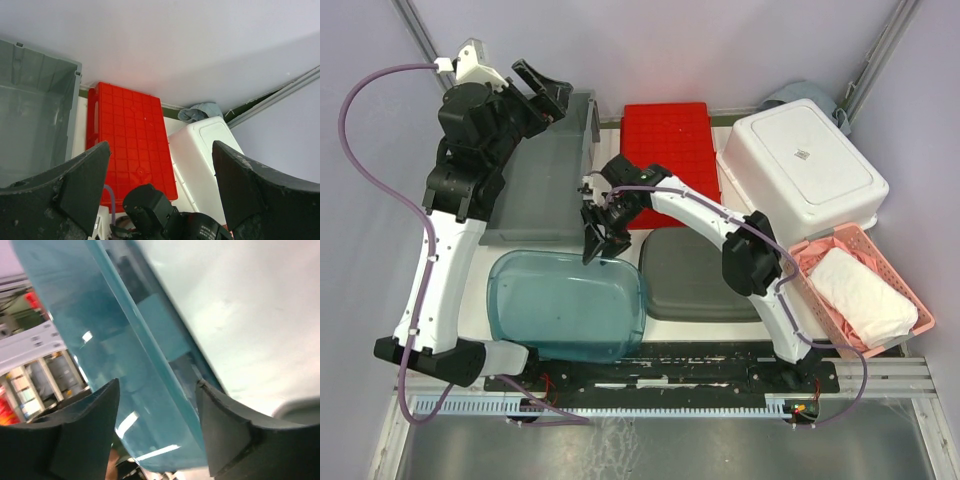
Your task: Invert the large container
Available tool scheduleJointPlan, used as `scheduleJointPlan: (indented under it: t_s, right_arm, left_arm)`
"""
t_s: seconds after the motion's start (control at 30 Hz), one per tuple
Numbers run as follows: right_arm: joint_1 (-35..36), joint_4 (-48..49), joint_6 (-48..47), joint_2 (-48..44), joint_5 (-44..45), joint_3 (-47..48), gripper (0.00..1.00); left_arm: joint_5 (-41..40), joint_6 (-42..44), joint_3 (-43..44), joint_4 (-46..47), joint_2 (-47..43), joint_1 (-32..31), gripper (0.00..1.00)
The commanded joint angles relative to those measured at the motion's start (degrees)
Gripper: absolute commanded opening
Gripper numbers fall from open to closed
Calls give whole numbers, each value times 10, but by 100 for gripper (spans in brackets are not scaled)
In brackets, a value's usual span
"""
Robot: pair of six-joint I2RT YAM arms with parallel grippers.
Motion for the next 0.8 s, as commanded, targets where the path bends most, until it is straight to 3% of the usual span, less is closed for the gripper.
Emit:
scheduleJointPlan:
  t_s: [0.0,0.17,0.43,0.53,0.67,0.77]
  right_arm:
    - [-17,-90,-58,-49,169,13,75]
    - [-32,-107,-72,-128,289,-37,99]
    - [-47,-17,-93,-295,396,-273,100]
    - [-44,0,-114,-329,417,-335,90]
    - [-37,15,-128,-341,422,-371,62]
    - [-36,21,-115,-334,440,-370,43]
  left_arm:
    - [3,-18,7,33,7,1,89]
    - [7,-23,5,38,15,-1,89]
    - [-9,4,-14,7,21,-3,89]
    - [-21,30,-23,-23,27,-6,90]
    - [-42,73,-26,-74,57,-14,90]
    - [-102,114,-23,-117,87,-36,91]
